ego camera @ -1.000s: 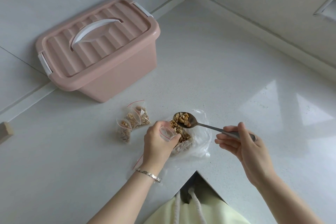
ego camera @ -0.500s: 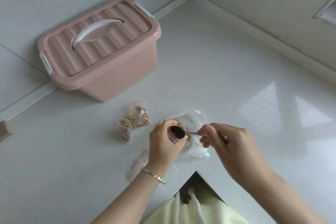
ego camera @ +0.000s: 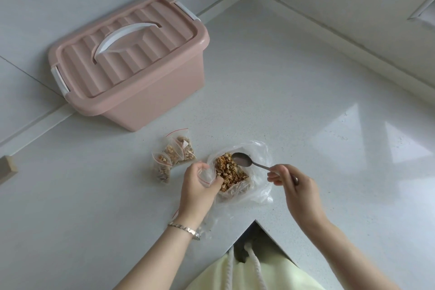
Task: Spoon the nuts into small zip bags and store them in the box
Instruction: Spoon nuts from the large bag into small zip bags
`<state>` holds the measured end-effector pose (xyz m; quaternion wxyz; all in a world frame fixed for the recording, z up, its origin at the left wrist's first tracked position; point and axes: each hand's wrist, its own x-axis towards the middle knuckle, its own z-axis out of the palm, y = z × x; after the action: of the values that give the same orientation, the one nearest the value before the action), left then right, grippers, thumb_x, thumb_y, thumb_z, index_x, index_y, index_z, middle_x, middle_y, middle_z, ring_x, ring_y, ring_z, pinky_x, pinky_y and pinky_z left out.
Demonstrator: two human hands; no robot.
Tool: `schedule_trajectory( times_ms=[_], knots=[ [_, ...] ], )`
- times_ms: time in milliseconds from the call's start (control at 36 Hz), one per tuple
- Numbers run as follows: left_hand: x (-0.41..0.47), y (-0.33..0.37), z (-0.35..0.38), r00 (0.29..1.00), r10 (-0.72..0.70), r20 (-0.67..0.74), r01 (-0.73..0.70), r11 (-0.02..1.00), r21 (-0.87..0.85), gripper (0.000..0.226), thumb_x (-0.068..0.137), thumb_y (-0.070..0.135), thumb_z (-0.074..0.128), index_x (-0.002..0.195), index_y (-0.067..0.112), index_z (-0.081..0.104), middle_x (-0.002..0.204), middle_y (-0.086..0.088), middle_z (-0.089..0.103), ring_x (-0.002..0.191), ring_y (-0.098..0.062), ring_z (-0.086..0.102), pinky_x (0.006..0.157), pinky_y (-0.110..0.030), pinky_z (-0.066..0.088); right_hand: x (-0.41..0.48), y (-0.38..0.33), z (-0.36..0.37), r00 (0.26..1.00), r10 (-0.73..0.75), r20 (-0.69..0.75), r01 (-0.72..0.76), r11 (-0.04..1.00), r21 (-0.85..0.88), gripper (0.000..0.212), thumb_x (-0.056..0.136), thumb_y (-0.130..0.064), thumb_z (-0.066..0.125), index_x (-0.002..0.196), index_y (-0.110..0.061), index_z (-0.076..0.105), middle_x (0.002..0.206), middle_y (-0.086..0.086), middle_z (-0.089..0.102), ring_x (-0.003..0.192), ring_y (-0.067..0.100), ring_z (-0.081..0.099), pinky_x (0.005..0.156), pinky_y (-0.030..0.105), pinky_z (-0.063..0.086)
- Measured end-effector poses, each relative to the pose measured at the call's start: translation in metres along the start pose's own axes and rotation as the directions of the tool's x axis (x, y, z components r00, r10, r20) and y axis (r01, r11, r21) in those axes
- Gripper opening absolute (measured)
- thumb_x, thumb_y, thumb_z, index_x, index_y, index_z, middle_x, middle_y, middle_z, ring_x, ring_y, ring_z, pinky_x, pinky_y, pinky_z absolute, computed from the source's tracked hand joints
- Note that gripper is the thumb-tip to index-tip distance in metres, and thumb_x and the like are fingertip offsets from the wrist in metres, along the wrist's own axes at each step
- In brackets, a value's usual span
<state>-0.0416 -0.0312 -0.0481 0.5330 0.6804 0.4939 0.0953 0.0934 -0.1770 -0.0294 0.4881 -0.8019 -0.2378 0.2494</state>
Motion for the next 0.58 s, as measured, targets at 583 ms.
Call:
schedule_trajectory(
  times_ms=[583],
  knots=[
    [0.020, 0.008, 0.013, 0.982, -0.139, 0.126, 0.152, 0.984, -0.094, 0.027, 0.073, 0.011, 0.075, 0.089, 0.022, 0.056, 0.099, 0.011, 0.058, 0.098, -0.010, 0.054, 0.068, -0.015, 0.040, 0.004, 0.017, 0.020, 0.916, 0.397, 0.063, -0.385, 0.822, 0.420, 0.032, 0.097, -0.023, 0.040, 0.087, -0.005, 0.065, 0.078, 0.014, 0.071, 0.072, 0.022, 0.070, 0.066, 0.025, 0.057]
  ],
)
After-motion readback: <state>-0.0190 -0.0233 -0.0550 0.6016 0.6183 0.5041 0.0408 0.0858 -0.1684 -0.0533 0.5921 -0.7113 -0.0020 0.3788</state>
